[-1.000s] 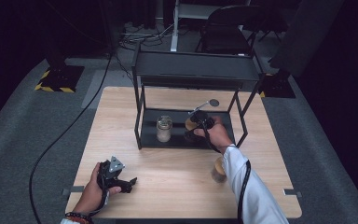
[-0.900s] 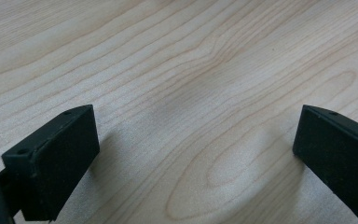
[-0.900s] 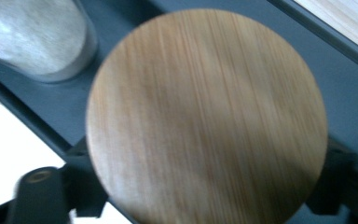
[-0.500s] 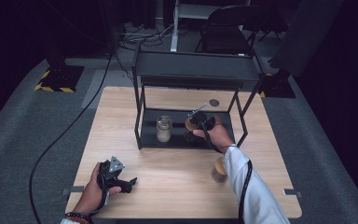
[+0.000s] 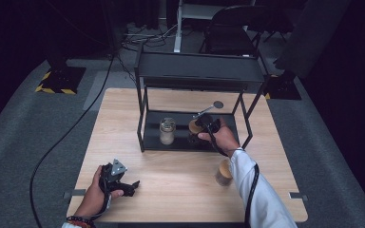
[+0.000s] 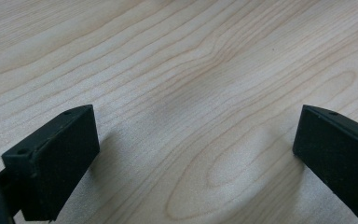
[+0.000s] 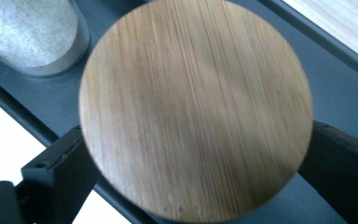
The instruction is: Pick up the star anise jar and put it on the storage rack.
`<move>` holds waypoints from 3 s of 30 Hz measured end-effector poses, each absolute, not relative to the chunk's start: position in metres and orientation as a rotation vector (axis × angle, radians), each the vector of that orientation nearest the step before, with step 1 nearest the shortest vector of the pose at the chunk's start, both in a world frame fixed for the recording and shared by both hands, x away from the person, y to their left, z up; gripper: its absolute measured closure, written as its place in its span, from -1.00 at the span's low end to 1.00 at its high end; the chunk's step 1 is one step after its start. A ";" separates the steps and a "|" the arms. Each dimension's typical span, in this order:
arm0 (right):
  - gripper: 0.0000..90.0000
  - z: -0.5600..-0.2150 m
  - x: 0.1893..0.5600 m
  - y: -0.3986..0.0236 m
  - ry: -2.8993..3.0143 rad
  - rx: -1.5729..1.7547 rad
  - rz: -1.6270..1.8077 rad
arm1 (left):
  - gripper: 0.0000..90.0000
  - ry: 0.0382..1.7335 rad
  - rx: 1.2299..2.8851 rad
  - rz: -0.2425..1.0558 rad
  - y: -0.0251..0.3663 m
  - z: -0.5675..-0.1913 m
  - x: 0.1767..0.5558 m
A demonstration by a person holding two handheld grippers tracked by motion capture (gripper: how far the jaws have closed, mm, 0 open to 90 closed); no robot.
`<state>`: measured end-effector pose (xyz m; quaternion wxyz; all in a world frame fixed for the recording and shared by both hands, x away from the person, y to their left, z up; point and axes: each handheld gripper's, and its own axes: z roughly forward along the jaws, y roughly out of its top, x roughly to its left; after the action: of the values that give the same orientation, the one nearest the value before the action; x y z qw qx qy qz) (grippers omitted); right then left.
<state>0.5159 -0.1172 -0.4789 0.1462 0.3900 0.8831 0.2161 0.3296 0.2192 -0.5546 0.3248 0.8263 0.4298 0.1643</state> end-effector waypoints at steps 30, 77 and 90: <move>-0.91 -0.444 0.474 -0.141 2.494 0.942 0.696 | -1.00 1.127 2.166 0.431 0.219 -0.555 0.330; -0.93 -0.465 0.377 -0.209 2.453 0.851 0.784 | -1.00 1.128 2.165 0.431 0.219 -0.555 0.330; -0.93 -0.473 0.361 -0.215 2.463 0.820 0.783 | -1.00 1.128 2.165 0.431 0.219 -0.555 0.330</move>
<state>0.3608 -0.2149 -0.4730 0.2135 0.2956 0.8874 0.2822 0.3296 0.2191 -0.5548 0.3251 0.8259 0.4304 0.1645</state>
